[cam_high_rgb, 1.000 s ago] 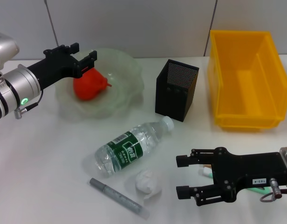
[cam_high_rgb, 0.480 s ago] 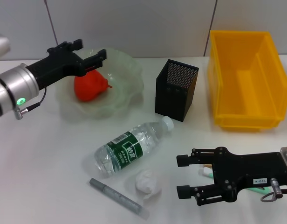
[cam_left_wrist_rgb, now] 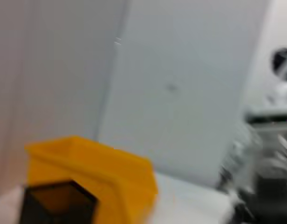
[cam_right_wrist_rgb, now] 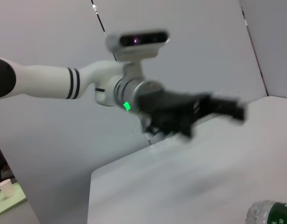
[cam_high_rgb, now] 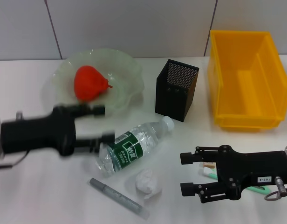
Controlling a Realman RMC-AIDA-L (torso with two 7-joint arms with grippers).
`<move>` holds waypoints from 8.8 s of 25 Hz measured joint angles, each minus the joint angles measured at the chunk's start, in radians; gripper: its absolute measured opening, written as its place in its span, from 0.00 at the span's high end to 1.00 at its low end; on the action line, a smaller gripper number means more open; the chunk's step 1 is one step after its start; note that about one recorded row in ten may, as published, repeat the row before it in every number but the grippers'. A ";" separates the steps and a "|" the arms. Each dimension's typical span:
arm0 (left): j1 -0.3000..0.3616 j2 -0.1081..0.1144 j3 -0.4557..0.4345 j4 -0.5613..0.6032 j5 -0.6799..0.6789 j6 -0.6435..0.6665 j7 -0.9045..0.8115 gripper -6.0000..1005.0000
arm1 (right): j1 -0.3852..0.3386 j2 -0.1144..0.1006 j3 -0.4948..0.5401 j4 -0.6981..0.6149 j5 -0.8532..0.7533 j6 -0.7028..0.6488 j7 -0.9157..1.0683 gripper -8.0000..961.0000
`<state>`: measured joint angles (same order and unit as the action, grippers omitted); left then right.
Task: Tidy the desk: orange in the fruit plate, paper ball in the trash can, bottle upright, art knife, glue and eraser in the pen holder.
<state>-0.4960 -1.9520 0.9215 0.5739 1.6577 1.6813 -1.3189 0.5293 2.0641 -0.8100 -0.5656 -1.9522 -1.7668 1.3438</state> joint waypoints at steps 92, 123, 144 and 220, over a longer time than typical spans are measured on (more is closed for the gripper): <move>0.051 -0.030 -0.083 0.002 0.203 0.026 0.162 0.16 | 0.411 0.028 -0.531 0.088 -0.157 0.489 0.337 0.16; 0.051 -0.027 -0.077 -0.004 0.203 0.021 0.167 0.16 | 0.234 -0.101 0.125 -0.570 -0.359 -0.025 0.616 0.36; 0.046 -0.028 -0.084 0.001 0.203 0.026 0.162 0.16 | 0.226 -0.091 0.170 -0.567 -0.560 0.259 0.730 0.28; -0.249 -0.115 0.143 0.153 0.240 -0.279 -0.177 0.16 | -0.169 0.009 0.329 0.168 -0.034 0.164 -0.535 0.16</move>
<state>-0.7445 -2.0672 1.0650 0.7267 1.8976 1.4020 -1.4956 0.3603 2.0732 -0.4811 -0.3974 -1.9864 -1.6027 0.8086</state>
